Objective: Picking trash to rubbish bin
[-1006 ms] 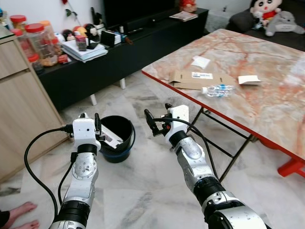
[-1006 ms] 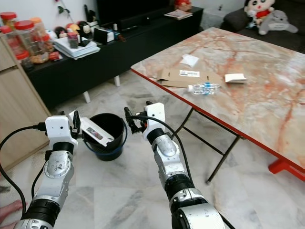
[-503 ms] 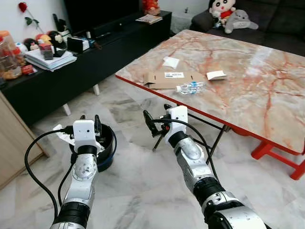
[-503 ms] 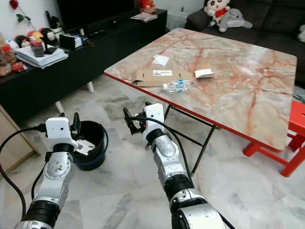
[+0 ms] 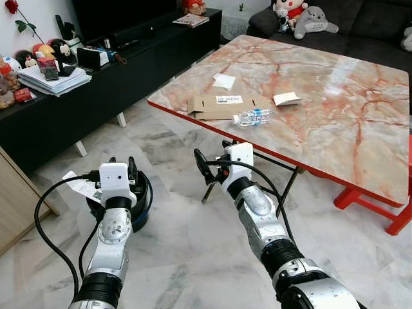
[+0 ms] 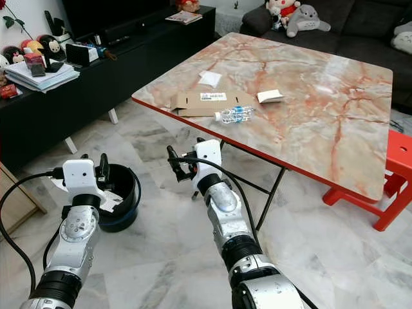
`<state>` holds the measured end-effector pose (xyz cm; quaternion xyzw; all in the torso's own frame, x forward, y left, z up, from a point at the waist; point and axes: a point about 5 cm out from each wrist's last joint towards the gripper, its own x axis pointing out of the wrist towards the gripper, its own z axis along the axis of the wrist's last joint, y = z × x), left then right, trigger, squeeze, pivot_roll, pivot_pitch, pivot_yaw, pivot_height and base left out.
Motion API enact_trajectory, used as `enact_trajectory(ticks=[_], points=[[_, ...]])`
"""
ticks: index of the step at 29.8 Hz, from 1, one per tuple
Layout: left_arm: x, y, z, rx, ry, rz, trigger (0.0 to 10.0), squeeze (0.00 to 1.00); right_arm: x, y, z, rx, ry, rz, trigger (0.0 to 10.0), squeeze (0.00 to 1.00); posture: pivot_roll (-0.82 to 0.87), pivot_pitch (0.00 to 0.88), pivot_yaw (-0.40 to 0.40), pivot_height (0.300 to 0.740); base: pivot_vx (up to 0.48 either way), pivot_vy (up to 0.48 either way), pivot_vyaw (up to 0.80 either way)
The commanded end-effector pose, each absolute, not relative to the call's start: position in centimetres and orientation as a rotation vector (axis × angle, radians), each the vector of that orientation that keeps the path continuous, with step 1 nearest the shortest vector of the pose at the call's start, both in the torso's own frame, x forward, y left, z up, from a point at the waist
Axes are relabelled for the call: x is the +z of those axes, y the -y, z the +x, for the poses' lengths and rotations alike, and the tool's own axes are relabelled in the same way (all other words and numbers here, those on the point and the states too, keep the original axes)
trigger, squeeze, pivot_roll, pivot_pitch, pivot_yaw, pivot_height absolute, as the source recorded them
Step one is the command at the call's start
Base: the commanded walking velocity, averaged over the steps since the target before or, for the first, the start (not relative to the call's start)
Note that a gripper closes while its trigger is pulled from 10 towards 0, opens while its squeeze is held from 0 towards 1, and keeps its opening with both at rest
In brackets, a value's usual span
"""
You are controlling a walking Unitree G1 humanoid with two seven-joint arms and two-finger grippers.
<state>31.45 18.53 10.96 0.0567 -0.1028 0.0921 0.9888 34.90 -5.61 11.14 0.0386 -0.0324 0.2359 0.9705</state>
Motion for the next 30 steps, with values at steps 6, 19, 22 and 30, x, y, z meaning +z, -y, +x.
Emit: enact_trajectory(ticks=[6,19,22,30], points=[[11.74,-18.23,31.6,0.174,0.229,0.112,10.0,0.0,11.2,5.51,34.98,0.466,0.059,0.071,10.0,0.0,-0.02,0.0,-0.013,0.74,0.0,0.0,-0.8],[11.66,-17.96,31.7,0.167,0.216,0.105,10.0,0.0,11.25,5.93,35.1,0.444,0.061,0.067,10.0,0.0,-0.03,0.0,-0.009,0.74,0.0,0.105,-0.8],[11.69,-17.94,31.66,0.169,0.218,0.103,10.0,0.0,11.28,5.93,35.1,0.443,0.062,0.067,10.0,0.0,-0.03,0.0,-0.007,0.74,0.0,0.0,-0.8],[11.55,-17.93,31.66,0.171,0.201,0.079,10.0,0.0,11.27,5.87,35.11,0.442,0.059,0.067,10.0,0.0,-0.03,0.002,-0.008,0.74,0.0,0.152,-0.8]])
